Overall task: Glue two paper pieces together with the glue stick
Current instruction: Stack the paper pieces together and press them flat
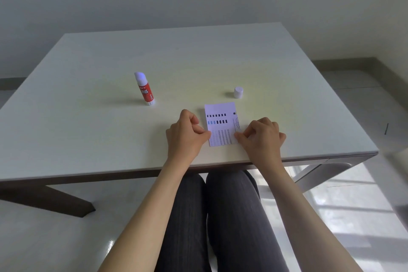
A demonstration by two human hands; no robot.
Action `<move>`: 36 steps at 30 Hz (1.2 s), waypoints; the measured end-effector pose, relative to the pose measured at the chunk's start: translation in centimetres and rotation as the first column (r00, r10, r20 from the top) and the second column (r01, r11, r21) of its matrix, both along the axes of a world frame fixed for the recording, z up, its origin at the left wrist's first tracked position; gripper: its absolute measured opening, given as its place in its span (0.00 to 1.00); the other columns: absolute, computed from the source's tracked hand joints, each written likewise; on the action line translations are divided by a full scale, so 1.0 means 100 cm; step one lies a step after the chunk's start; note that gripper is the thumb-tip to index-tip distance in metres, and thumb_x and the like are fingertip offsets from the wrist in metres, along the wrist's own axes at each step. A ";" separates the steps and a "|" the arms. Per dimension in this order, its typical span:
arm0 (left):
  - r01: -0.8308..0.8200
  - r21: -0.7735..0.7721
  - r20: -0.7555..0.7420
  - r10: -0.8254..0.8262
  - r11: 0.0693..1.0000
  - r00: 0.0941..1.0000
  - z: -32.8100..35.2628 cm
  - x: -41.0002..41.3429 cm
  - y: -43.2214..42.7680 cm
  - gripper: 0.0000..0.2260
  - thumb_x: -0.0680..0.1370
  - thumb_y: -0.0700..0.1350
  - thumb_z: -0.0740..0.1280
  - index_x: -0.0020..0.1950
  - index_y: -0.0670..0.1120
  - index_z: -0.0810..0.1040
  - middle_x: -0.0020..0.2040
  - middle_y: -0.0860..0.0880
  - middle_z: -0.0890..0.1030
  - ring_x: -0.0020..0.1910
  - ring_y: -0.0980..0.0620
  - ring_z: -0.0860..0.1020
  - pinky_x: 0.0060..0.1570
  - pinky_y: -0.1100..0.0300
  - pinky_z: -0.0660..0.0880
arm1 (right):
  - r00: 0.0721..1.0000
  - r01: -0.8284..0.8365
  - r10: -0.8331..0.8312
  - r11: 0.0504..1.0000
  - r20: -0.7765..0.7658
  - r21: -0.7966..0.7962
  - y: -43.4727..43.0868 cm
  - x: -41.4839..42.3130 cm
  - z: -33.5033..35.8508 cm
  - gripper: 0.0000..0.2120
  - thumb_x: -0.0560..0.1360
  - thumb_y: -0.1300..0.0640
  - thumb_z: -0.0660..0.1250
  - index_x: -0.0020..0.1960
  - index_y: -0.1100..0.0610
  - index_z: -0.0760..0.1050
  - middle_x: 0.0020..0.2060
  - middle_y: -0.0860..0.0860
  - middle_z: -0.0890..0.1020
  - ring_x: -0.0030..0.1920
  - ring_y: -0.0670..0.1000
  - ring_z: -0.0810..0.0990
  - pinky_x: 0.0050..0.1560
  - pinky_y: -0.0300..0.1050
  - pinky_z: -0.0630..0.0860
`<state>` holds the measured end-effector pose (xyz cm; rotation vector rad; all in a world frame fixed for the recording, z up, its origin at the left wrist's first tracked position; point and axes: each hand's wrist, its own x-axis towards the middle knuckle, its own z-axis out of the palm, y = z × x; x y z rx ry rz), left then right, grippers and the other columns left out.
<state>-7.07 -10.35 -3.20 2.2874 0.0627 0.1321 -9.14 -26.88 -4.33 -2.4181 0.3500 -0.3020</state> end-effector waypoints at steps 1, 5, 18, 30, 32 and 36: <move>-0.004 0.018 0.018 0.004 1.000 1.000 -0.001 0.000 -0.001 0.15 0.68 0.41 0.72 0.43 0.46 0.65 0.31 0.57 0.78 0.40 0.46 0.79 0.50 0.48 0.74 | 1.000 0.001 -0.001 1.000 -0.012 -0.001 0.000 0.001 0.001 0.11 0.68 0.54 0.72 0.33 0.55 0.71 0.41 0.49 0.72 0.48 0.54 0.69 0.45 0.44 0.53; 0.012 0.047 0.066 -0.015 0.999 0.998 -0.006 0.000 -0.001 0.14 0.68 0.42 0.72 0.44 0.48 0.67 0.32 0.57 0.78 0.35 0.52 0.76 0.50 0.49 0.74 | 1.000 -0.024 0.025 1.000 0.018 -0.020 0.000 0.000 0.001 0.11 0.68 0.54 0.72 0.47 0.54 0.74 0.45 0.49 0.72 0.51 0.54 0.71 0.47 0.45 0.55; 0.388 0.486 -0.080 -0.402 0.783 0.912 -0.007 0.028 0.039 0.23 0.77 0.54 0.62 0.72 0.52 0.67 0.75 0.56 0.64 0.76 0.52 0.57 0.73 0.49 0.53 | 0.960 -0.272 0.278 0.889 -0.036 -0.369 0.018 0.001 -0.006 0.14 0.77 0.56 0.59 0.60 0.51 0.75 0.66 0.43 0.74 0.75 0.56 0.58 0.69 0.59 0.48; 0.422 0.687 -0.108 -0.491 0.592 0.864 0.002 0.038 0.095 0.43 0.66 0.73 0.58 0.75 0.53 0.56 0.78 0.56 0.53 0.78 0.54 0.45 0.74 0.42 0.37 | 0.886 -0.429 0.445 0.679 -0.131 -0.596 0.054 -0.005 0.001 0.18 0.77 0.59 0.55 0.66 0.56 0.70 0.71 0.46 0.69 0.76 0.62 0.52 0.63 0.66 0.25; 0.462 0.675 -0.142 -0.513 0.575 0.847 0.002 0.039 0.093 0.45 0.66 0.74 0.57 0.77 0.53 0.50 0.78 0.57 0.51 0.77 0.54 0.44 0.73 0.42 0.36 | 0.877 -0.449 0.461 0.685 -0.137 -0.574 0.049 -0.005 0.003 0.22 0.80 0.53 0.50 0.73 0.53 0.61 0.75 0.44 0.61 0.77 0.60 0.44 0.61 0.64 0.20; 0.512 0.661 -0.199 -0.530 0.549 0.824 0.002 0.039 0.093 0.44 0.67 0.75 0.53 0.77 0.54 0.51 0.78 0.59 0.52 0.77 0.53 0.43 0.72 0.43 0.33 | 0.742 -0.644 0.642 0.606 -0.191 -0.466 0.056 -0.016 0.006 0.27 0.80 0.44 0.43 0.76 0.47 0.41 0.77 0.41 0.48 0.76 0.55 0.35 0.67 0.65 0.26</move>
